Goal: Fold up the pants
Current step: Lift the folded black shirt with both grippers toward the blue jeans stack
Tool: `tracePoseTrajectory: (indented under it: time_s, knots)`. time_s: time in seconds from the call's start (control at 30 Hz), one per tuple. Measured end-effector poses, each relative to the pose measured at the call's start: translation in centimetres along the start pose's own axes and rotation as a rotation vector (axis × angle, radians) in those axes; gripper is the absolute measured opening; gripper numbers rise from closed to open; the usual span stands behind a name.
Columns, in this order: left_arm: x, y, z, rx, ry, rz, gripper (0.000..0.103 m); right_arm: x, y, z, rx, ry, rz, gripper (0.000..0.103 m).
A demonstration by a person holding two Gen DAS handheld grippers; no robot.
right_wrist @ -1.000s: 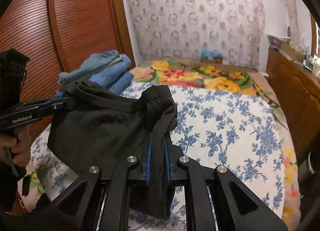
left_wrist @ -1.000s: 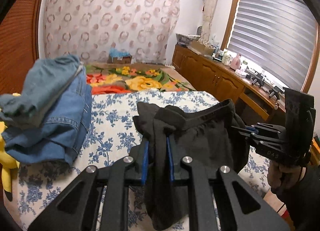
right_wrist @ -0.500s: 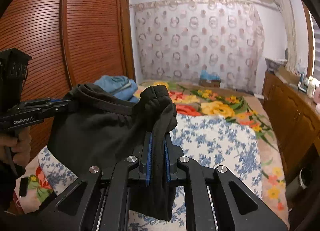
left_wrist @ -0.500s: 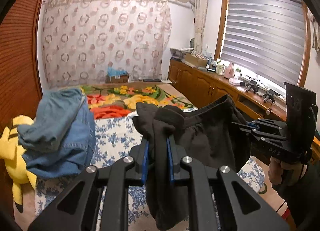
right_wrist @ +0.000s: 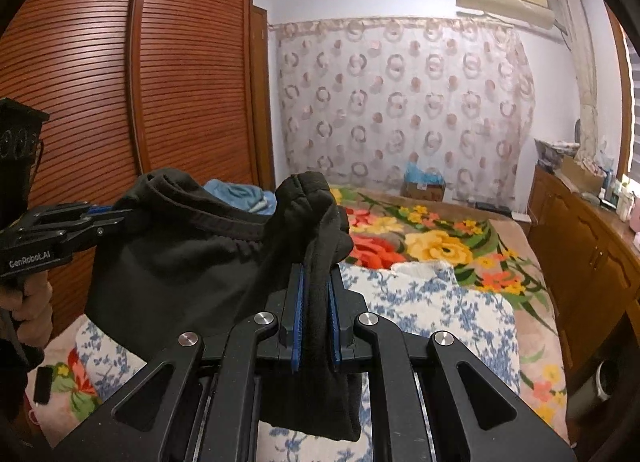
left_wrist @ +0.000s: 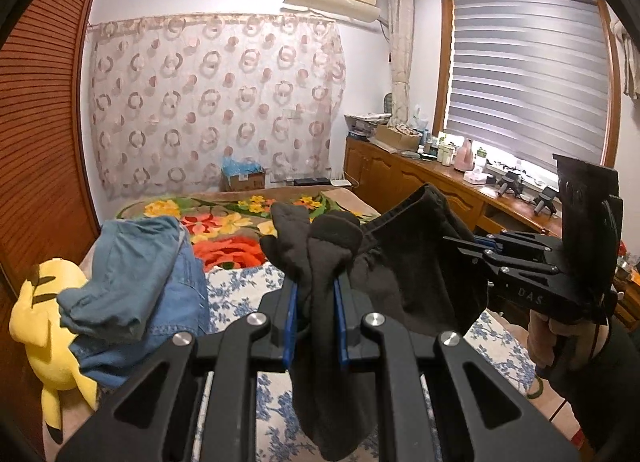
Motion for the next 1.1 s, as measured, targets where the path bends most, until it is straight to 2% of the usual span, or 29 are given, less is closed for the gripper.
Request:
tracePoseTrajectory:
  time_s: [0.5, 0.87, 0.97, 1.1]
  knots:
    - [4.9, 0.5, 3.5, -0.032, -0.093, 0.045, 0.013, 7.1, -2.2, -1.4, -0.051, -0.041, 0.016, 0.008]
    - [6.9, -0.5, 7.4, -0.056, -0.144, 0.038, 0.013, 12.3, -4.8, -1.9, -0.06, -0.106, 0.007, 0.008]
    - [6.8, -1.0, 8.6, -0.073, -0.152, 0.029, 0.013, 13.6, -6.1, -1.4, -0.076, -0.123, 0.007, 0.008]
    - [6.2, -1.5, 11.3, -0.103, -0.2, -0.001, 0.013, 15.6, -8.1, -0.6, -0.103, -0.155, -0.002, 0.008]
Point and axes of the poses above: each gripper's, at about its wrist camera, not at the fingertips, and x roughly the way its jaws point, z to its left, y to its underside, the point moved 10 cm from there along x, roughly the way its jaws point, and after that the axes turned 12 degrees about -y, right-handed, at the moved point
